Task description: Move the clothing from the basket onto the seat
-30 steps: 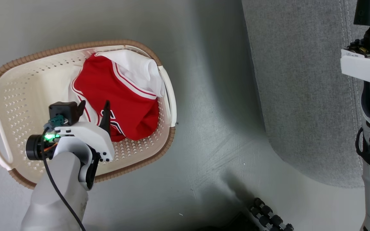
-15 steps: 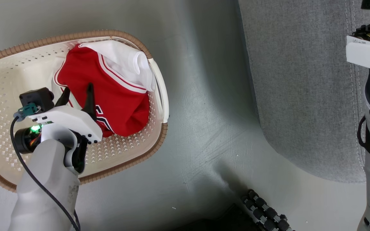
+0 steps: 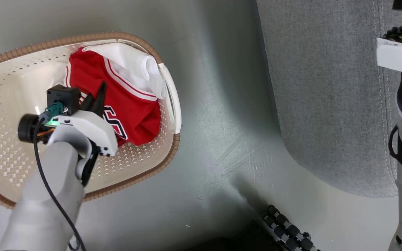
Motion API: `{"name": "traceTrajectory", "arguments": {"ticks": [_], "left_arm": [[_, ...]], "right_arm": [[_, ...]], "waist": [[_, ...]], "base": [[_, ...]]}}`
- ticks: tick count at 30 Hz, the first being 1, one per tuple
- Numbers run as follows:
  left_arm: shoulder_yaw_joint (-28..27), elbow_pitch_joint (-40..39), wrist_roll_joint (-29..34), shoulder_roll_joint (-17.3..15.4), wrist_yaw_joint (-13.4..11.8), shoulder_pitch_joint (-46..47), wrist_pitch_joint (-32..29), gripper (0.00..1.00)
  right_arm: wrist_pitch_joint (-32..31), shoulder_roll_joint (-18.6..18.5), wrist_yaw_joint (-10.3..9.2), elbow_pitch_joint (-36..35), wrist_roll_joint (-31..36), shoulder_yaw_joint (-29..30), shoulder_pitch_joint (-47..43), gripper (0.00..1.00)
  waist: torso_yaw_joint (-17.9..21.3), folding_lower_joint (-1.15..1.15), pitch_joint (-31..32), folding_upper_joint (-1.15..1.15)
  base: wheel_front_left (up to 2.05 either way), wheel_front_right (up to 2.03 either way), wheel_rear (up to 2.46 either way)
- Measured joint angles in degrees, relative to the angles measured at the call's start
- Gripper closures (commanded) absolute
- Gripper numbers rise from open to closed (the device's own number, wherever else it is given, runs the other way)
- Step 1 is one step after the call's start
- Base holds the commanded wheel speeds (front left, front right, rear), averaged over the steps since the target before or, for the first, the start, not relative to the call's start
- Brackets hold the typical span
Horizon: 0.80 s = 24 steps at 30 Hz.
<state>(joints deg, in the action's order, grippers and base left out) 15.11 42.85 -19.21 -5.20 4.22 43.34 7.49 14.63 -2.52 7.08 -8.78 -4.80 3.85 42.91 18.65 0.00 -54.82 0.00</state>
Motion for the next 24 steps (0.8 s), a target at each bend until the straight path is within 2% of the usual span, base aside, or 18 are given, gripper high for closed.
{"name": "traceTrajectory", "arguments": {"ticks": [8, 18, 24], "left_arm": [[3.41, -2.14, 5.83, -3.25, 0.02, 0.05, 3.19, 1.00], [3.36, -6.78, 7.42, -4.48, -1.68, -0.70, 5.28, 1.00], [3.16, -13.77, 8.66, -5.37, -2.58, -1.79, 6.50, 1.00]], "right_arm": [[0.00, 0.00, 0.00, 0.38, 0.32, 1.01, 0.00, 0.00], [0.00, 0.00, 0.00, 1.78, 0.94, 1.90, -0.26, 0.00], [0.00, 0.00, 0.00, 2.52, 1.27, 2.86, -2.05, 0.00]], "waist": [[-1.04, 0.00, 1.11, 0.00], [-2.90, 0.00, 3.25, 0.00], [-4.40, 0.00, 5.25, 0.00]], "base": [[0.00, 0.00, 0.00], [0.00, 0.00, 0.00], [0.00, 0.00, 0.00]]}}
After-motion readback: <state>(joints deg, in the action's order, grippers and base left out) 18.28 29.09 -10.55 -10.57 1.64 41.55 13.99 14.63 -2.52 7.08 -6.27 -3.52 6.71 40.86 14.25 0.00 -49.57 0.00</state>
